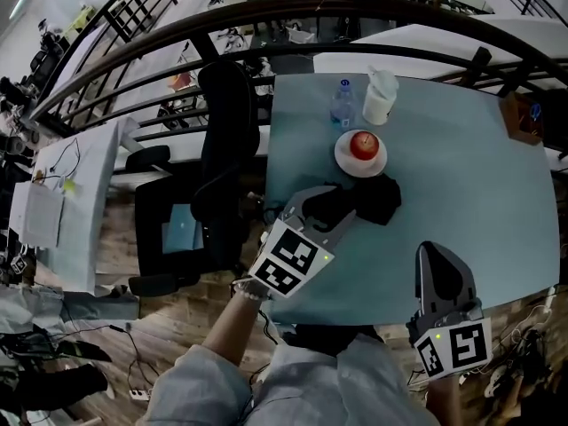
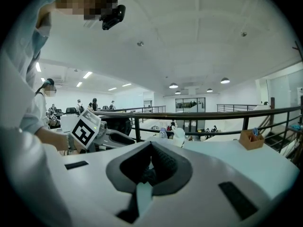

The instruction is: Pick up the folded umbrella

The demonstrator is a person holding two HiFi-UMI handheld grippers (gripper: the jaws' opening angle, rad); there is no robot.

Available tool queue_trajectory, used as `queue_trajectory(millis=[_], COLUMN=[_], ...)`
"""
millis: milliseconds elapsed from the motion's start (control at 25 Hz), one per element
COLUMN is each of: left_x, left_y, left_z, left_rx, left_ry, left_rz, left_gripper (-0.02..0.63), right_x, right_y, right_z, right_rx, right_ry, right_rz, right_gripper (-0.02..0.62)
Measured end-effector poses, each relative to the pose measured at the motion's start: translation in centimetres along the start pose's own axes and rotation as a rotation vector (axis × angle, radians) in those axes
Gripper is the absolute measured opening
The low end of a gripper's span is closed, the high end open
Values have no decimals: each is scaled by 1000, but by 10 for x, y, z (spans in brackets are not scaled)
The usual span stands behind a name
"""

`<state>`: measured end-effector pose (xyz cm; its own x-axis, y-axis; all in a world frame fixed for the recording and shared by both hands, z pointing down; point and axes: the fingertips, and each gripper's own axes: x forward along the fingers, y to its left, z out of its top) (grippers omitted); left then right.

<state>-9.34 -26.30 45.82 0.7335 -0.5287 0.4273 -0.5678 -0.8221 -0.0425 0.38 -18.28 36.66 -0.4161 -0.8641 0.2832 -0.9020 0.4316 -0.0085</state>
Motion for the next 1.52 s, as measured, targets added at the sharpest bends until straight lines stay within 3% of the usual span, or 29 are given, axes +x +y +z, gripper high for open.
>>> queue_trajectory(millis=[280,640,1040,1520], left_x=[49,97,125,144], left_y=[-11,-8,-9,-6], left_z=[-53,-111,-153,-177], left_rx=[64,233,265,297], left_ry=[228,480,649,779], left_rz=[-131,-187,-301,-318], left_gripper=[247,261,327,328], right_x=[-7,-14,-19,-19], right_y=[-11,-29,-46,-55], right_z=[-16,-34,-48,-56], right_rx=[28,60,86,105], right_ry=[30,54,85,101], right_rz=[-12,-35,-65,-60], right_gripper=[0,0,0,0])
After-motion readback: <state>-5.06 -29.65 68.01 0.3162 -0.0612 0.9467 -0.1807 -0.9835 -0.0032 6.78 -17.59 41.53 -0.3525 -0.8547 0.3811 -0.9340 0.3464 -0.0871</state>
